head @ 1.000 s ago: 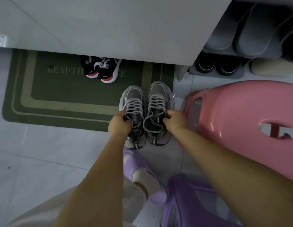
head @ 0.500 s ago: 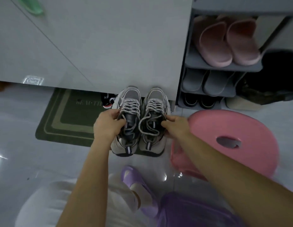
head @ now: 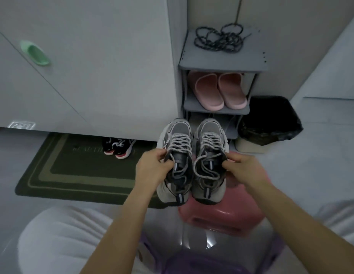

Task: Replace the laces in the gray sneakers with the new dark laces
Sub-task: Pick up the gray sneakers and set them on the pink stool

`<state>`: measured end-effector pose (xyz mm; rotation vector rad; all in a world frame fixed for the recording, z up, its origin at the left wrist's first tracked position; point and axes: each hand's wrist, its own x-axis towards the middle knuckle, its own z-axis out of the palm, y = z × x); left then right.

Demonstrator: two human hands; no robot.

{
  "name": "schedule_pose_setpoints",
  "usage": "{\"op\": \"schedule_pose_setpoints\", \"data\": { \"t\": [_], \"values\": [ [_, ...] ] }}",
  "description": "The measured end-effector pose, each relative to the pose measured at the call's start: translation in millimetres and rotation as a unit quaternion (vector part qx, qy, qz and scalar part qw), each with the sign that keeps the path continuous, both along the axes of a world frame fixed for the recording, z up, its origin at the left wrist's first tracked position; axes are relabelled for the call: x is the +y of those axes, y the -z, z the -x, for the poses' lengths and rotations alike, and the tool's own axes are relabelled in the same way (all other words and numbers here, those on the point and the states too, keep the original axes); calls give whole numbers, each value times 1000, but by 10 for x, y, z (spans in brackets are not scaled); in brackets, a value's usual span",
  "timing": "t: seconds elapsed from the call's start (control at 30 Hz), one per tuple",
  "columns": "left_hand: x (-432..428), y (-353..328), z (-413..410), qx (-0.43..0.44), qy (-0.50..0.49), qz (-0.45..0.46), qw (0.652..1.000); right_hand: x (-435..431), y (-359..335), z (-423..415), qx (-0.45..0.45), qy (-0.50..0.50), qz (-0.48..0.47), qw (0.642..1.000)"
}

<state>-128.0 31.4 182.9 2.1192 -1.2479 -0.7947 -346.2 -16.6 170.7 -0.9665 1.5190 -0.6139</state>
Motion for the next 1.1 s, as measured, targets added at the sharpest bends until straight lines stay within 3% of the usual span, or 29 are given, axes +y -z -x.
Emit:
{"op": "schedule_pose_setpoints", "data": {
  "t": [0.4, 0.73, 1.1],
  "values": [
    [-156, 393, 805, 61, 49, -19, 997, 81, 187, 1099, 61, 32, 1, 998],
    [-175, 500, 898, 25, 30, -30, 999, 98, 299, 1163, 115, -15, -4, 993],
    [-137, 488, 926, 37, 84, -47, 995, 168, 253, 1159, 209, -47, 105, 971]
  ]
}}
